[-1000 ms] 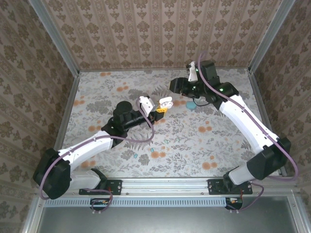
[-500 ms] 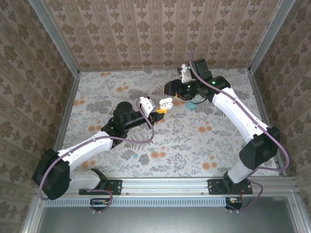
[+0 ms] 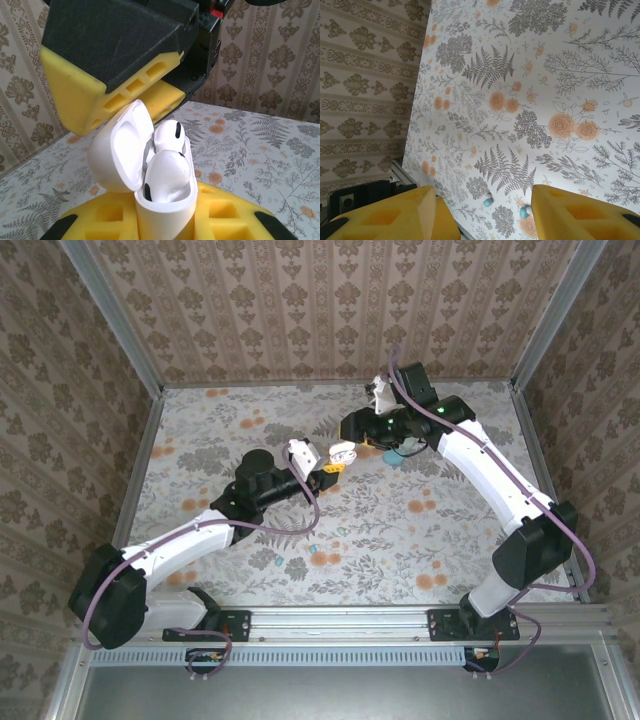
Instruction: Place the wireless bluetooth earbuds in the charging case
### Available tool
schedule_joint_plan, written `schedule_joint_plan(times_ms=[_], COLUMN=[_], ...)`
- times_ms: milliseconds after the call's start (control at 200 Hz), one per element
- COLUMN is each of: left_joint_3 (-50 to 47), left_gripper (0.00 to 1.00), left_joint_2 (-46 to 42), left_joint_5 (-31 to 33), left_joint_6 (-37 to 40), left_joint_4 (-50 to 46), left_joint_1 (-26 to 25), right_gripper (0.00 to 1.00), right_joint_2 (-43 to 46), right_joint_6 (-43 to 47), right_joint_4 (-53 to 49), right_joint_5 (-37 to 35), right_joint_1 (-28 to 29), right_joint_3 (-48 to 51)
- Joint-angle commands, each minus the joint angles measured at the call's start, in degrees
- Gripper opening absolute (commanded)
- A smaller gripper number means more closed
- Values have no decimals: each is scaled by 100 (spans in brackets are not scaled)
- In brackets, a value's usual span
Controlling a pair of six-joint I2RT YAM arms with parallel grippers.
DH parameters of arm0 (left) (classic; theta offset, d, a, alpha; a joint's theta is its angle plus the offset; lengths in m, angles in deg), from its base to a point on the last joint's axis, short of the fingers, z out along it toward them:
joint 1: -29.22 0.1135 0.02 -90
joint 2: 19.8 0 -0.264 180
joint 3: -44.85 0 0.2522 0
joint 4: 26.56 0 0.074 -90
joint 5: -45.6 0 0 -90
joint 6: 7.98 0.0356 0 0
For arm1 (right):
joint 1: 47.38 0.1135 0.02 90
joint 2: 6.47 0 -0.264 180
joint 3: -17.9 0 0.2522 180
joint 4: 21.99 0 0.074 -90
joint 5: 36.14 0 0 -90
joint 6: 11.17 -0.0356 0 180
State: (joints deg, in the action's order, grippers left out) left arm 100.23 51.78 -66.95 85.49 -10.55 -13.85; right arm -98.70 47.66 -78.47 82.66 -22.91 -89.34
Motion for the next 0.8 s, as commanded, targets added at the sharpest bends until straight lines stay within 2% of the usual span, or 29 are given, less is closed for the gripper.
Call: schedule_joint_plan(times_ms=[0, 460, 610, 670, 795], left_joint_3=[-1, 54, 83, 146, 540], left_gripper=[22, 22, 22, 22, 21], left_joint_2=[28, 59, 58, 83, 214], left_joint_5=[211, 247, 340, 450, 640], left_joint_6=[-71, -188, -289, -411, -961], left_joint_4=[309, 308, 209, 39, -947], left_joint_1=[55, 67, 66, 88, 299], right_gripper=[55, 56, 57, 58, 61], right_joint_2=[245, 643, 867, 1031, 1517], right_joint_6=[113, 85, -12, -101, -377], right_joint_4=[-143, 61, 298, 529, 1079], right_joint_5=[73, -24, -348, -579, -1093], right_joint_1=[-3, -81, -150, -193, -366], right_joint_3=[158, 573, 762, 929, 1413])
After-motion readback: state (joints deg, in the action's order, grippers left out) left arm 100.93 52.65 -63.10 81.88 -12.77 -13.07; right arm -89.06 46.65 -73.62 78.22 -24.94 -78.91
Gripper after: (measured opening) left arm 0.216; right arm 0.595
